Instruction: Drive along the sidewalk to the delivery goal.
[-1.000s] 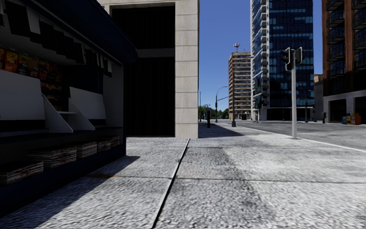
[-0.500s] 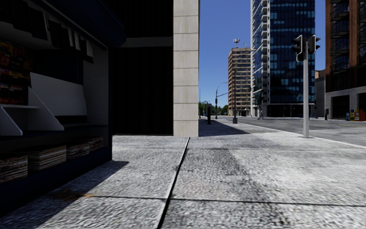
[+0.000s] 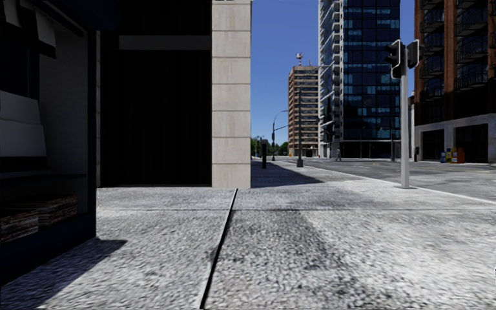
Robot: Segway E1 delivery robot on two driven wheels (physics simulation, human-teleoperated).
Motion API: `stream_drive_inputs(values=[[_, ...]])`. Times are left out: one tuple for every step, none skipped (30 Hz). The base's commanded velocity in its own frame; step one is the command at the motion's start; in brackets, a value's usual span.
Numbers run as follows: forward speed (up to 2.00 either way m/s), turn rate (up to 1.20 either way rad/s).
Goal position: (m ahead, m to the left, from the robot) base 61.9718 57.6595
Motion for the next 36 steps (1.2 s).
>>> stream_drive_inputs(values=[[1.41, -0.53], [1.41, -0.53], [1.41, -0.53], [1.41, -0.53], [1.41, -0.53], [1.41, -0.53], [1.41, -0.53], [1.41, -0.53], [1.41, -0.51], [1.41, -0.07], [1.41, -0.07], [1.40, -0.05], [1.40, -0.05], [1.40, -0.05], [1.40, -0.05], [1.40, -0.05], [1.40, -0.05], [1.40, -0.05], [1.42, -0.05], [1.48, -0.05], [1.57, -0.05], [1.69, -0.05], [1.69, -0.05], [2.00, -0.05], [2.00, 0.00], [2.00, 0.00], [2.00, 0.00], [2.00, 0.00], [2.00, 0.00], [2.00, 0.00], [2.00, 0.00], [2.00, 0.00], [2.00, 0.00], [2.00, 0.00], [2.00, 0.00], [2.00, 0.00]])
